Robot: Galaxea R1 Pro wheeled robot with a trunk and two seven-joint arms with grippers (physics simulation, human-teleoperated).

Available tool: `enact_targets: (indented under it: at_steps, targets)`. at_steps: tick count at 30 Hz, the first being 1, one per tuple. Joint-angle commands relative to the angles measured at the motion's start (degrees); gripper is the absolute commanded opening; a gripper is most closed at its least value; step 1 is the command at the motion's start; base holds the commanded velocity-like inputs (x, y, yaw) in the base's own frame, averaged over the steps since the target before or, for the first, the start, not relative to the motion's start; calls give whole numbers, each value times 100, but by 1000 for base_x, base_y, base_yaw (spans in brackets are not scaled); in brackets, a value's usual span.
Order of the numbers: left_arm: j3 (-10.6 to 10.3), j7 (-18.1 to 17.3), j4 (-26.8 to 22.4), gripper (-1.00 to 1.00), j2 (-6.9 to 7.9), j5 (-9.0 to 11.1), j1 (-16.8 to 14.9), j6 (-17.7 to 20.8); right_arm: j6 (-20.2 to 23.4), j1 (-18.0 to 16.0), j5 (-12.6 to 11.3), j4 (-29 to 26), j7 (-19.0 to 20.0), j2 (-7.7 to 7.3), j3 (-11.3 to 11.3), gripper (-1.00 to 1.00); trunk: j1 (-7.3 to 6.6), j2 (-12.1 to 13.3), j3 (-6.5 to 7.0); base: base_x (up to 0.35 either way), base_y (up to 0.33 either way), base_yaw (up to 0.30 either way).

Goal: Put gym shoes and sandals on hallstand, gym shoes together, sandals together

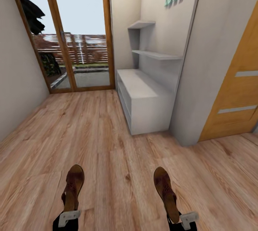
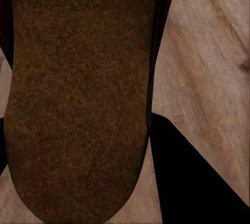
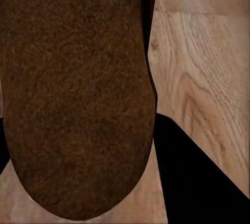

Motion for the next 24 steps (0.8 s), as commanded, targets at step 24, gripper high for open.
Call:
enact_targets:
  at_steps: [24]
  targets:
    - [11,-29,0,-100,-1,13,-3,-11,-12,-3,-8,2,7,4,27,-100,2,-2,-5,335,-28,243]
